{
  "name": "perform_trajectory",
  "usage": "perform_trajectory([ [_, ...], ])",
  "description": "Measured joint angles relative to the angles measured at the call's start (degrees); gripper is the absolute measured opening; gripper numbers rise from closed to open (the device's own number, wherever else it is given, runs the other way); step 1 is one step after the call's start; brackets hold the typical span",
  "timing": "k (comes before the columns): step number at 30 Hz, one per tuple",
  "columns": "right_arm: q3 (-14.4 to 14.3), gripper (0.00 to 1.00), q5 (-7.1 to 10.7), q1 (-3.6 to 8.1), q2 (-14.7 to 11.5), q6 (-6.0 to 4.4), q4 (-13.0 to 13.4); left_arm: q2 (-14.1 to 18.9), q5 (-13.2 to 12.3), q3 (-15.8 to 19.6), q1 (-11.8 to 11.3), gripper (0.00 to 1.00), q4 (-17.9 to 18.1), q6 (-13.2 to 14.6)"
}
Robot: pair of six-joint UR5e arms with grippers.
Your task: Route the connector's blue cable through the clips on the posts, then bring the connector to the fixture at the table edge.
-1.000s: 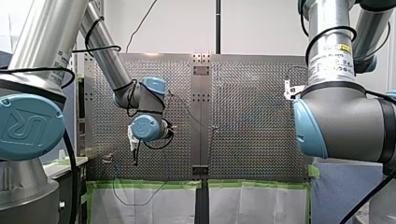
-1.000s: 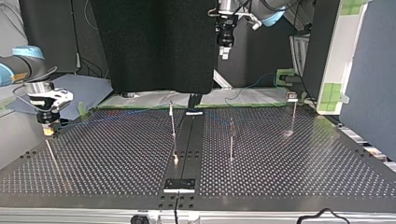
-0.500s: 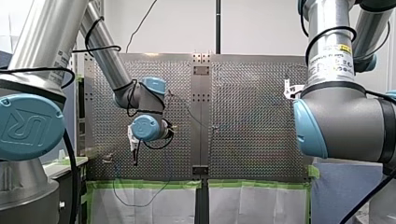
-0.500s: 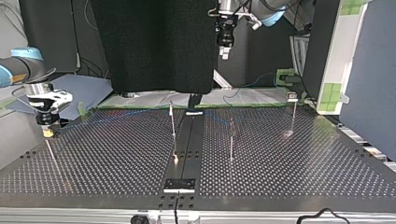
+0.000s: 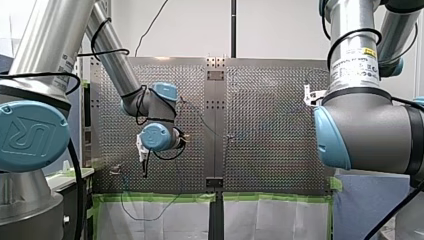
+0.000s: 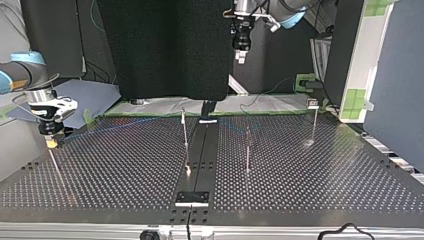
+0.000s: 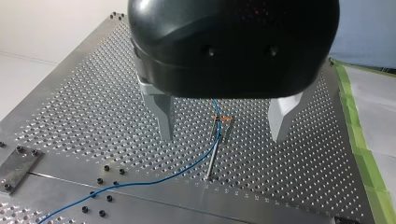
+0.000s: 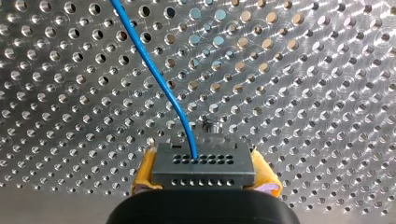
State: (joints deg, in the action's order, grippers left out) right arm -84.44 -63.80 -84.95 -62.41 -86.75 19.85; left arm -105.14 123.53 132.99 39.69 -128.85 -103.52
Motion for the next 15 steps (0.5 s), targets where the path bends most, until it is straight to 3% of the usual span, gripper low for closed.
perform_trajectory([
  [15, 0.2, 0.0, 0.06, -0.17, 0.2, -0.22, 0.9, 0.0, 0.0, 0.0, -0.1, 1.0, 0.0, 0.0],
])
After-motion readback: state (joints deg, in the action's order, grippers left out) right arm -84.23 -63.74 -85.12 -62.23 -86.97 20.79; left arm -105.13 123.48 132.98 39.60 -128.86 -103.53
